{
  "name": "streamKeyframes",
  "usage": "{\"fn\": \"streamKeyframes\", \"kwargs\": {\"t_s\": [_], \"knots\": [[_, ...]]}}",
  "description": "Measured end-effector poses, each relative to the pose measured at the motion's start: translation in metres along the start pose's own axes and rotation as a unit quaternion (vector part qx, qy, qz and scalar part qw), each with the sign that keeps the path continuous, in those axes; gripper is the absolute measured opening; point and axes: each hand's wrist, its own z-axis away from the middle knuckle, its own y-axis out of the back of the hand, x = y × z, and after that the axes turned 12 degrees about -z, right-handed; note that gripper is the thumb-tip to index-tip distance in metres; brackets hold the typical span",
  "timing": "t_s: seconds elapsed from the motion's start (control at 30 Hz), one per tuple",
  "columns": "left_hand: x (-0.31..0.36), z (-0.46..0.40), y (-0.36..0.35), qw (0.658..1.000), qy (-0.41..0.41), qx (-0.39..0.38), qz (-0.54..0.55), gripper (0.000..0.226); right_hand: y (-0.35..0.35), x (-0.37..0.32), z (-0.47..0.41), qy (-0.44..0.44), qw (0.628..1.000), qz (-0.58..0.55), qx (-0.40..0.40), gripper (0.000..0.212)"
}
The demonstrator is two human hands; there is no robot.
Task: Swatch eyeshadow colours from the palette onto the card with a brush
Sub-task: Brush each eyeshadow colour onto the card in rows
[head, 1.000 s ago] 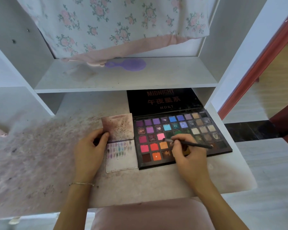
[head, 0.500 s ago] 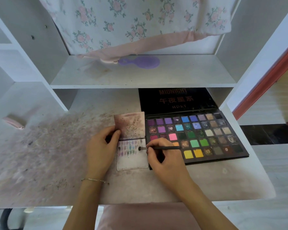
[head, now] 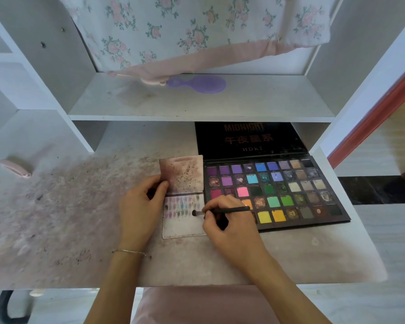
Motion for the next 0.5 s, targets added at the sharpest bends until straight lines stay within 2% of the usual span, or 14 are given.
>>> {"fn": "streamKeyframes", "kwargs": {"t_s": [0.5], "knots": [[0.0002, 0.0, -0.0002, 1.0, 0.003, 0.0, -0.01, 0.023, 0.0002, 0.0005, 0.0003, -0.004, 1.0, 0.007, -0.001, 0.005]]}}
